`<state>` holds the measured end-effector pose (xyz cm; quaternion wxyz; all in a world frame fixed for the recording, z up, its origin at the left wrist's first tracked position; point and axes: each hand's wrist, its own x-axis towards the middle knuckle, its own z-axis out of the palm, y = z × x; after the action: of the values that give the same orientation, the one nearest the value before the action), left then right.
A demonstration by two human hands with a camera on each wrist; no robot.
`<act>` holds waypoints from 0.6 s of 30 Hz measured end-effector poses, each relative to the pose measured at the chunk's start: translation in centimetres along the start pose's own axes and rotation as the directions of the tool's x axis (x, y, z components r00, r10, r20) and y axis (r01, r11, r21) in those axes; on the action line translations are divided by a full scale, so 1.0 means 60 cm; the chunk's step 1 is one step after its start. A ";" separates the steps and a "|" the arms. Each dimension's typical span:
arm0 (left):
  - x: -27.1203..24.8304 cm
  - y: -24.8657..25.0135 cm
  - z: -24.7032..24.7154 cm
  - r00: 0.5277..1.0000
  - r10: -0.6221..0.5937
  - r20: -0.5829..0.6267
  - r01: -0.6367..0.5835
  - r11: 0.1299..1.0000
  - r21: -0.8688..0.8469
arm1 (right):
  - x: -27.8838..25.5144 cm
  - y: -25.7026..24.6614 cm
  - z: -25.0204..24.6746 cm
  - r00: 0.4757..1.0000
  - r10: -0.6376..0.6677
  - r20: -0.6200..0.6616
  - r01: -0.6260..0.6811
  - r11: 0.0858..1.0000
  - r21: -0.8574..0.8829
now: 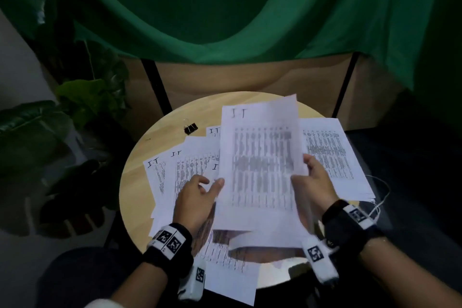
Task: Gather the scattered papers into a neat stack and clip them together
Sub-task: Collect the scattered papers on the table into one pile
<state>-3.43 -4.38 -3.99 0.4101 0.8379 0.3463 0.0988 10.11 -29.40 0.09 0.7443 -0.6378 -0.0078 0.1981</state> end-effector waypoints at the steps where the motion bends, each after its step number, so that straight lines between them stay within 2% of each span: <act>1: 0.000 -0.005 -0.007 0.999 -0.040 -0.017 0.041 0.995 0.087 | 0.015 -0.027 -0.018 0.998 -0.053 -0.028 0.053 0.999 -0.002; 3: 0.004 -0.026 -0.012 0.992 -0.119 -0.030 0.123 0.949 0.289 | 0.056 -0.074 -0.061 0.991 -0.118 -0.067 0.114 0.992 -0.054; 5: 0.002 -0.038 -0.011 0.978 -0.206 -0.014 0.190 0.869 0.458 | 0.117 -0.096 -0.120 0.995 -0.058 -0.083 0.056 0.998 -0.032; 7: 0.006 -0.047 -0.005 0.970 -0.242 -0.005 0.208 0.826 0.524 | 0.180 -0.099 -0.174 0.996 0.028 -0.090 -0.032 0.999 -0.034; 10: 0.023 -0.047 -0.007 0.969 -0.246 0.007 0.211 0.843 0.495 | 0.261 -0.068 -0.234 0.987 0.126 -0.105 -0.142 0.976 -0.165; 14: 0.028 -0.044 -0.017 0.967 -0.249 0.060 0.210 0.905 0.370 | 0.316 -0.024 -0.262 0.971 0.108 -0.213 -0.192 0.884 -0.426; 16: 0.023 -0.049 -0.025 0.977 -0.211 0.041 0.190 0.935 0.300 | 0.332 -0.016 -0.265 0.966 0.092 -0.242 -0.215 0.807 -0.551; 18: 0.020 -0.055 -0.041 0.986 -0.163 -0.033 0.166 0.952 0.258 | 0.345 -0.011 -0.267 0.967 0.065 -0.245 -0.219 0.701 -0.679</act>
<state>-5.30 -0.69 -5.03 0.3017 0.8520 0.4272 0.0230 33.61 -38.30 -7.23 0.4259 -0.8873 0.0428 0.1717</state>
